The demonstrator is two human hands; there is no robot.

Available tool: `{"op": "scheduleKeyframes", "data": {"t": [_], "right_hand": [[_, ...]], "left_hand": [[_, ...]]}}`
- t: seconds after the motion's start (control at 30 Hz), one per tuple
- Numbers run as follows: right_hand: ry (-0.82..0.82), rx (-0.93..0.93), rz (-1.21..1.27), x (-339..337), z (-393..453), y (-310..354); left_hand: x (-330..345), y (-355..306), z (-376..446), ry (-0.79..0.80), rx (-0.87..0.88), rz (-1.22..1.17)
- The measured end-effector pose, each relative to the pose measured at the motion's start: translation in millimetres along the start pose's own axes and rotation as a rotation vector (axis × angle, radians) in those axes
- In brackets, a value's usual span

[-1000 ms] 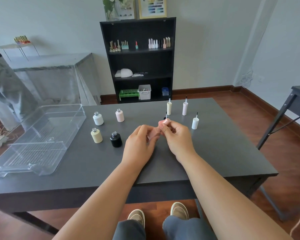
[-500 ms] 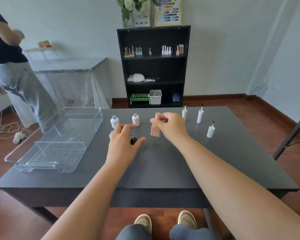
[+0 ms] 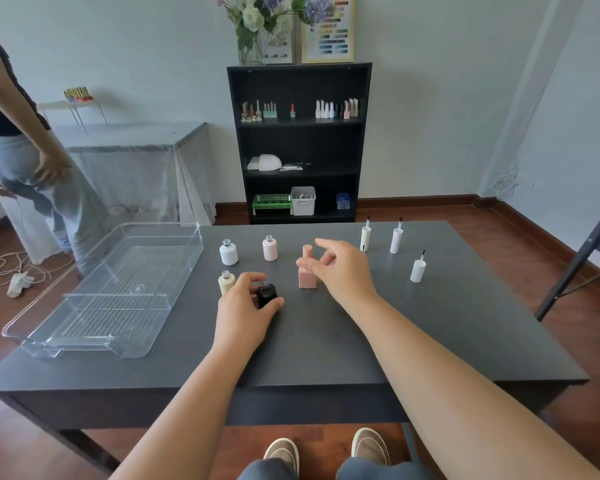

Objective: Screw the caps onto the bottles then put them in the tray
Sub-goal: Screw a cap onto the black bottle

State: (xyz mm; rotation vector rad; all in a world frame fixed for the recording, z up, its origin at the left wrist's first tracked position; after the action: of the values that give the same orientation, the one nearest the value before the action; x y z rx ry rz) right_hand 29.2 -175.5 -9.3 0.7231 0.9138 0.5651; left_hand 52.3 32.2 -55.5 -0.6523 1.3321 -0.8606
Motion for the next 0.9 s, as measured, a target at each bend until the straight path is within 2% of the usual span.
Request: {"op": "scheduleKeyframes", "data": {"t": [0.1,0.17,0.27,0.4,0.6,0.7,0.83,0.9], "right_hand": [[-0.295,0.053,0.127,-45,-15,-21],[-0.386,0.183,0.145,-64,-24,-47],[-0.292,0.370,0.094,-64,-28,-78],[-0.128,0.431,-0.003,-51,-16,-91],[-0.131,0.363,-0.025,-49,-8,-85],[-0.134,0.299,0.140,-52,-21,-77],[-0.009,0.172,0.358,-54,-43,-62],[0.002,0.134,0.403,-60,-51,-58]], "left_hand": [[-4,-1,-4,-0.013,-0.016,-0.071],[-2,-6,-5,-0.012,-0.020,-0.120],[6,-15,-8,0.004,-0.021,-0.208],[21,-27,-9,0.041,0.013,-0.273],[31,-47,-10,0.051,0.116,-0.331],[36,-52,-10,0.056,0.158,-0.304],[43,-50,-13,0.089,0.199,-0.269],[44,-48,-15,0.089,0.203,-0.257]]}}
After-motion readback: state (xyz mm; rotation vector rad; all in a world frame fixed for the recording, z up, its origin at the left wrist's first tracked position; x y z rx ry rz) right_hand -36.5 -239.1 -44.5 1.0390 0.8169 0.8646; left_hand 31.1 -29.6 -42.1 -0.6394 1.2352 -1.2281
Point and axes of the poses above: each hand's wrist, its own z-axis towards the middle knuckle, its own x-axis out of the palm, y = z × x, the point moved 8 cm from there along z, towards the middle knuckle, and after that the axes turned 3 degrees about -x, right-handed, at the moved point
